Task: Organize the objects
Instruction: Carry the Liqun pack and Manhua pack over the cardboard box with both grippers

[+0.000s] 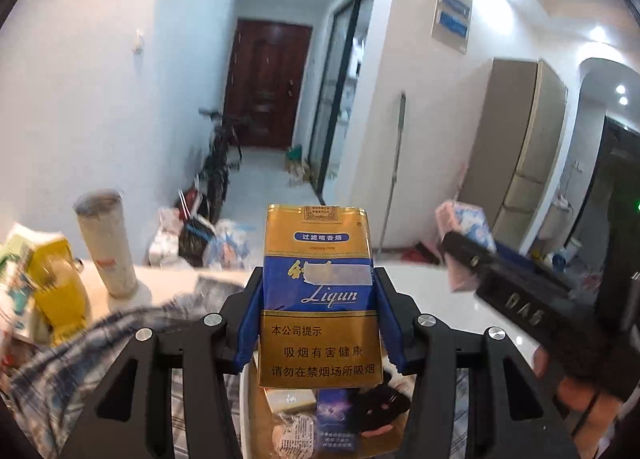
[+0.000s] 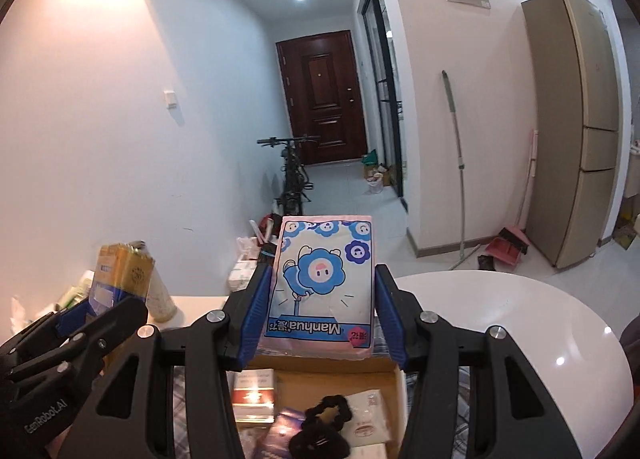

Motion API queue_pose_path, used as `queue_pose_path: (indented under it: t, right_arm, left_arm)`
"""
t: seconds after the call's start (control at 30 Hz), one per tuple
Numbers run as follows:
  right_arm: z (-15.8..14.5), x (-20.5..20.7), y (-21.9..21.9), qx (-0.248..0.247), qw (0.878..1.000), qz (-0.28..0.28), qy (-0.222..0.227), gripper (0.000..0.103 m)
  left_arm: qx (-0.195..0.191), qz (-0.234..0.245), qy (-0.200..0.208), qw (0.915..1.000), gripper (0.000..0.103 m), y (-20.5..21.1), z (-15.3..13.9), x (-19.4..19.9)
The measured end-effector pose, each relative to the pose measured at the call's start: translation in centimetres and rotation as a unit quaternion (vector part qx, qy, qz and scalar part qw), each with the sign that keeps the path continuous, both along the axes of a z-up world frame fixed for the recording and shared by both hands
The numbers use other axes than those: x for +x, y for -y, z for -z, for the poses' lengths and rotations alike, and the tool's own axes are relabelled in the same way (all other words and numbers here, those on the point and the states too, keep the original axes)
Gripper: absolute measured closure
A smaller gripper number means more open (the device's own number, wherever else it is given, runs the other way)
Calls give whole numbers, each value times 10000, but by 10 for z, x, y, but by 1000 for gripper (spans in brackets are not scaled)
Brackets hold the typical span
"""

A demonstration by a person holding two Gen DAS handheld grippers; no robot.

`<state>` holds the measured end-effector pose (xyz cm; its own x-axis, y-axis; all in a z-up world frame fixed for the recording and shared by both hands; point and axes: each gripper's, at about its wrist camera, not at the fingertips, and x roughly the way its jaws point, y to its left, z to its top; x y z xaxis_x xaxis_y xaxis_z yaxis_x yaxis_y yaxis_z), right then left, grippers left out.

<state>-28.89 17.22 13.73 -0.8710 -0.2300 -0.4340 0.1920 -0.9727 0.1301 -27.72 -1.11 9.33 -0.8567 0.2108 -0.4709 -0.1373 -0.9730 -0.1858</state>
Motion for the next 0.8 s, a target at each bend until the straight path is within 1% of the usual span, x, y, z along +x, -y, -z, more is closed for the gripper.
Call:
queue_pose_path:
  t: [0.1, 0.2, 0.27, 0.37, 0.43, 0.5, 0.63, 0.7, 0.73, 0.8]
  right_arm:
    - [24, -17, -4, -82, 9992, -22, 381, 53]
    - [39, -29, -7, -15, 9983, 39, 590, 53]
    - [46, -33, -8, 132, 9979, 116, 626, 53]
    - [55, -40, -13, 106, 9967, 115, 794, 53]
    - [59, -42, -14, 103, 9962, 94, 864, 53]
    - [61, -42, -14, 169, 9959, 95, 878, 53]
    - [66, -43, -11, 219, 9955, 62, 914, 53]
    - [69, -43, -7, 262, 9952, 41, 938, 53]
    - [70, -44, -6, 275, 9951, 26, 951, 53]
    - [73, -45, -4, 301, 9947, -5, 985, 53]
  left_arm:
    - [-170, -33, 439, 9989, 50, -4, 32, -27]
    - [-118, 24, 776, 9969, 50, -4, 59, -47]
    - [15, -47, 1047, 9945, 49, 0, 80, -59]
    - [196, -95, 1404, 9899, 49, 6, 104, -72]
    - [142, -158, 1562, 9875, 49, 6, 117, -77]
    - [2, -265, 1691, 9852, 49, 4, 126, -79]
    - [-21, -204, 1873, 9821, 49, -1, 141, -81]
    - [-203, -274, 1833, 9825, 49, -3, 146, -83]
    - [-372, -364, 1809, 9821, 49, -6, 149, -84]
    - [-484, -349, 1841, 9811, 49, -10, 153, -84]
